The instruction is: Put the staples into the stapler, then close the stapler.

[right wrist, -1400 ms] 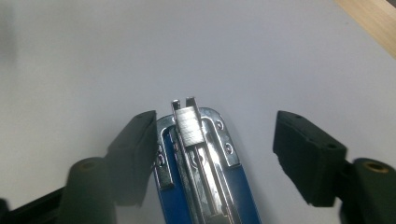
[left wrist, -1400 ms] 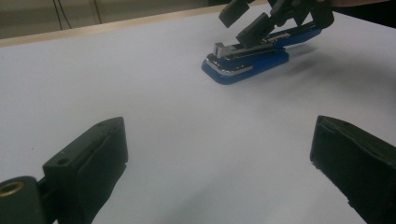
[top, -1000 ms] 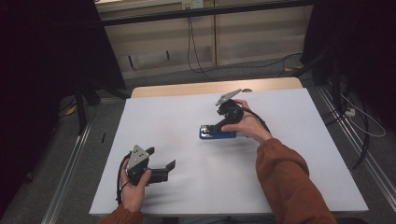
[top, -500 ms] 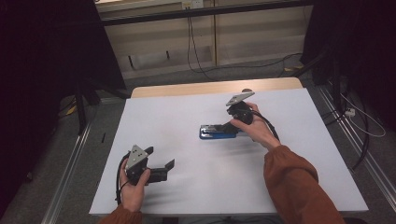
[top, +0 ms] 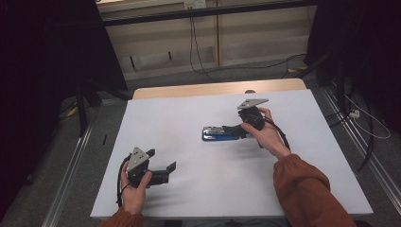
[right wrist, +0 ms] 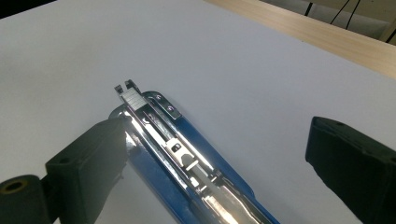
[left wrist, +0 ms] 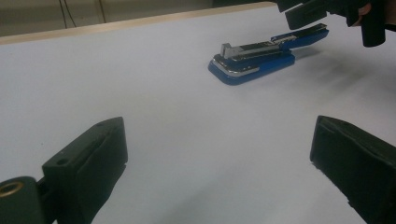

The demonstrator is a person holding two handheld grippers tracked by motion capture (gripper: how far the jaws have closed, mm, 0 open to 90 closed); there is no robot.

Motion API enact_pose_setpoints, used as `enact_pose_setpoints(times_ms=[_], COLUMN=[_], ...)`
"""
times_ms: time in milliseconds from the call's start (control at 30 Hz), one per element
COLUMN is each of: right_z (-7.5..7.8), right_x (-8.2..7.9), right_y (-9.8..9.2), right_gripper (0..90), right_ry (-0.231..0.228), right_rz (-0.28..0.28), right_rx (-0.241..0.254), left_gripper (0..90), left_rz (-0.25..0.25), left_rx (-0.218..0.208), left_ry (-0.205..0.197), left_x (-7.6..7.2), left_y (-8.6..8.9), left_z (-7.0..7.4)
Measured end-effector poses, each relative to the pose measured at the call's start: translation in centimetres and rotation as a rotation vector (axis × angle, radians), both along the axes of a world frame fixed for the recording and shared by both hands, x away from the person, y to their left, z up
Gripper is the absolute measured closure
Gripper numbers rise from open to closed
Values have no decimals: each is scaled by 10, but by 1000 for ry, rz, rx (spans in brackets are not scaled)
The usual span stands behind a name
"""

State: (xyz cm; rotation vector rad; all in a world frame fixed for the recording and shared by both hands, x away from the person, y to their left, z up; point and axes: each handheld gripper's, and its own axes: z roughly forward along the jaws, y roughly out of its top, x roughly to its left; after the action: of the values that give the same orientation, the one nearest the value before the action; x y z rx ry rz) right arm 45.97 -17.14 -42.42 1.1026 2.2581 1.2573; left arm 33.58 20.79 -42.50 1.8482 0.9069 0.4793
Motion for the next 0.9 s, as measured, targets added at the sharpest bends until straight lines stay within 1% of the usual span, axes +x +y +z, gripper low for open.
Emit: enact_pose_setpoints(times_ms=[67, 100, 167, 267, 333, 367, 400, 500, 533, 567, 600, 667, 733, 800, 833, 867, 900], right_z=[1, 2, 3, 3, 3, 2, 1, -1, -2, -2, -3, -3, -3, -3, -2, -2, -2], right_x=[-3, -5, -9, -16, -20, -22, -24, -28, -30, -32, -33, -37, -40, -43, -43, -44, -46], right_y=[-1, -1, -2, -4, -7, -8, -10, -17, -19, -21, -23, -27, -31, -35, -36, -37, -39], right_gripper=[58, 55, 51, 48, 44, 47, 47, 48, 47, 47, 47, 46, 47, 44, 42, 40, 40], right_ry=[-15, -20, -29, -52, -51, -55, -60, -66, -72, -78, -78, -94, -100, -93, -94, -104, -104], right_rz=[3, -1, -8, -39, -62, -77, -86, -113, -120, -128, -137, -151, -164, -178, -185, -192, -193], right_rx=[11, 14, 8, 5, -8, -20, -24, -5, -4, 0, 6, 10, 23, 43, 44, 43, 46], left_gripper=[43, 43, 43, 43, 43, 43, 43, 43, 43, 43, 43, 43, 48, 46, 46, 46, 46], left_rz=[-7, -8, -7, -5, 0, -4, -4, -13, -10, -6, -1, -8, -8, -7, -4, -8, -10], left_rx=[-5, 3, 0, 1, -4, 2, -5, -3, -3, 6, 0, 3, 10, 8, 6, 15, 11], left_ry=[-3, -6, -6, -7, -7, -13, -18, -26, -22, -18, -13, -7, -5, -7, -5, -4, 0], left_x=[1, 2, 2, 2, 1, 0, -1, -2, -1, 0, 0, 1, 0, 0, 1, 1, 2], left_y=[0, 0, -1, -1, -2, -2, -3, -5, -5, -4, -5, -4, -5, -6, -6, -5, -5], left_z=[0, 1, 0, 1, 1, 2, 3, 3, 3, 2, 1, 1, 1, 0, 0, 0, -1])
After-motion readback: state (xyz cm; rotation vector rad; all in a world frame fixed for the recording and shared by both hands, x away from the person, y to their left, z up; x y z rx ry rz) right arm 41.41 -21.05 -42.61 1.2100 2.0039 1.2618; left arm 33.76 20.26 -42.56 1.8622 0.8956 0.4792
